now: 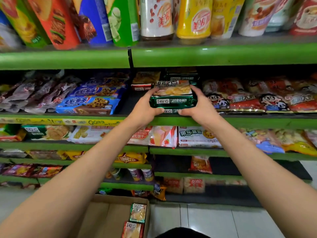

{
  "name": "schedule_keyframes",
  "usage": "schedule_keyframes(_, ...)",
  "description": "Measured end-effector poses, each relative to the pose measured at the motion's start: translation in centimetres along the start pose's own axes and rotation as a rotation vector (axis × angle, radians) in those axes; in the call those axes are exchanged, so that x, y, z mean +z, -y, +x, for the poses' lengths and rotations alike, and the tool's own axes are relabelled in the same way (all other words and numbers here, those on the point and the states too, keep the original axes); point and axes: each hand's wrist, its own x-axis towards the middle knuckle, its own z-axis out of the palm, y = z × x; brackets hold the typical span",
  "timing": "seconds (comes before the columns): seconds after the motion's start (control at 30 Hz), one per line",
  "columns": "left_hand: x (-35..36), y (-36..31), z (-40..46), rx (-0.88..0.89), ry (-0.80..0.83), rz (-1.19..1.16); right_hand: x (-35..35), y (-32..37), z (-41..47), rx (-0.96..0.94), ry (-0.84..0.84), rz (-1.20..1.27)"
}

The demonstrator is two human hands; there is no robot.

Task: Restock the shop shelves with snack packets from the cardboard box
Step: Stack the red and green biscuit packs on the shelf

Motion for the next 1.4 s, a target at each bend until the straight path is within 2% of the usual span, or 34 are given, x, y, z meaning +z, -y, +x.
schedule_keyframes(0.3,1.2,1.3,-1.3,0.143,-0.066,-0.038,-0.4,-1.6,-1.7,-0.133,-0.112,0.032)
schedule_keyframes(0.53,0.9,-1.1,2.8,0.248,-0.154,0.011,-2.1,0.5,1.6,-0.232,-0.225,0.01)
schedule_keyframes(0.63,1.0,-2.2,6.1,0.238,-0.162,-0.055,-2.9,1.6,4.8,-0.192,-0.262,-0.061)
schedule_keyframes(0.77,1.8,-2.6,9.8,0.212,-0.173,-0.028,-3.2,1.1,8.5,-0.132,-0.236,-0.264)
schedule_keyframes(0.93,2.8,-2.0,12.4,0.209,-0.27,-0.217,-3.4,0.5,11.2,-0.058,-0.253,-0.189)
schedule_keyframes(1.07,3.4,-1.5,14.4,0.223,-0.304,-0.067,-3.2,-0.1,12.9,-0.057,-0.287,-0.165)
schedule_keyframes(1.27,3.8,-2.1,16.1,0.144,-0.208,0.118,-2.5,-0.4,13.9,0.011,-0.281,-0.245)
schedule_keyframes(1.4,4.1,-2.6,16.1,0.173,-0.205,0.012,-2.6,0.1,14.7,0.009,-0.252,-0.331)
